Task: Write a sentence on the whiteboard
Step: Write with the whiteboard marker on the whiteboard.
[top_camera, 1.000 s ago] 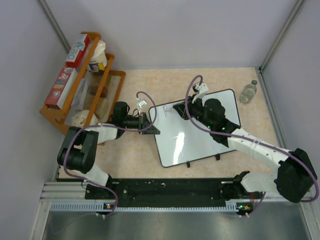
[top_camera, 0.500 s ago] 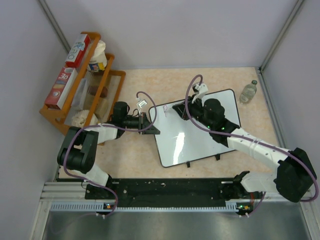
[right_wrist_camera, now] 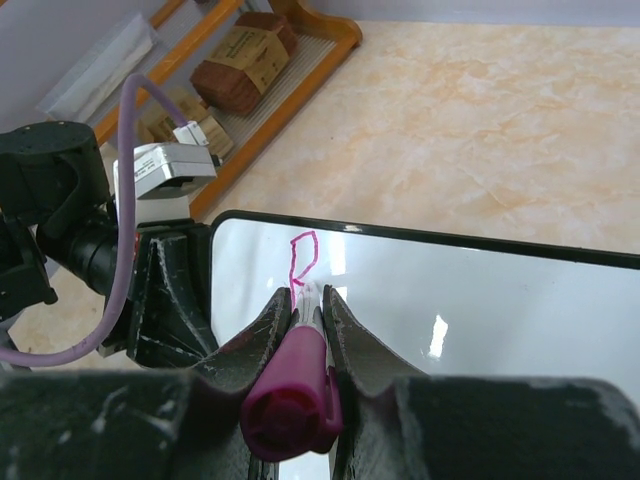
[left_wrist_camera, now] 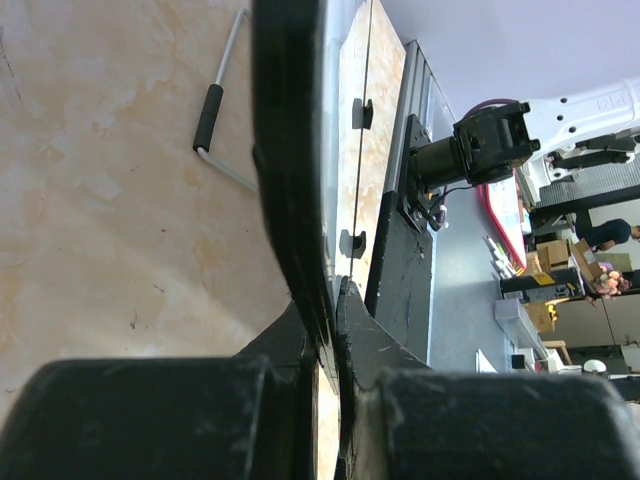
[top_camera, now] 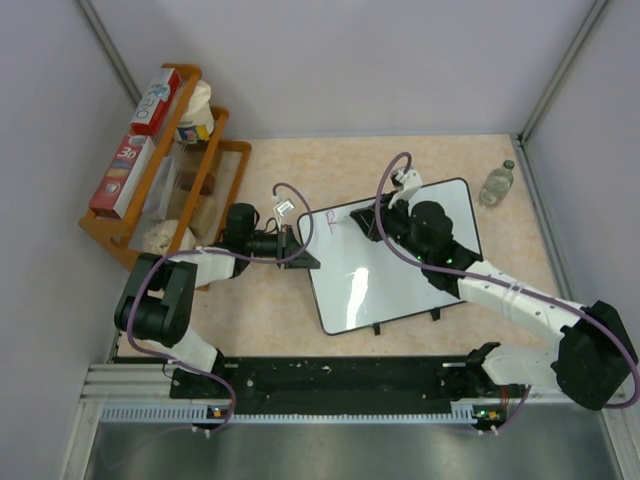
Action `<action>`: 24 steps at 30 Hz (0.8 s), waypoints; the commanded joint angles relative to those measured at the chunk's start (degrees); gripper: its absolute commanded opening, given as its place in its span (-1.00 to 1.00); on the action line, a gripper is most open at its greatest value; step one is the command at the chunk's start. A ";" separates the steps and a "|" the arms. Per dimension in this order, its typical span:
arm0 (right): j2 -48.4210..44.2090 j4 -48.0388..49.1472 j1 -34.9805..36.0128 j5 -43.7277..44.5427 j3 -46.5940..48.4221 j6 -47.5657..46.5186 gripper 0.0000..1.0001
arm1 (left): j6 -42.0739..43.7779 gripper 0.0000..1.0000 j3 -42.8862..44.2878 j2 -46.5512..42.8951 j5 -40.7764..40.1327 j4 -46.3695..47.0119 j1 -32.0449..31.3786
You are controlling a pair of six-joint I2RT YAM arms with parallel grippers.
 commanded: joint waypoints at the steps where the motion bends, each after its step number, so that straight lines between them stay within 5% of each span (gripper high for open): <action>1: -1.38 -0.42 0.49 2.48 -1.18 -0.53 -1.00 | 11.57 -1.00 -1.79 0.45 -4.24 -1.00 -1.34; 24: -2.17 0.28 0.40 -3.32 -4.26 -0.71 -1.00 | 11.57 -1.00 -1.61 0.63 -4.15 -0.91 -1.43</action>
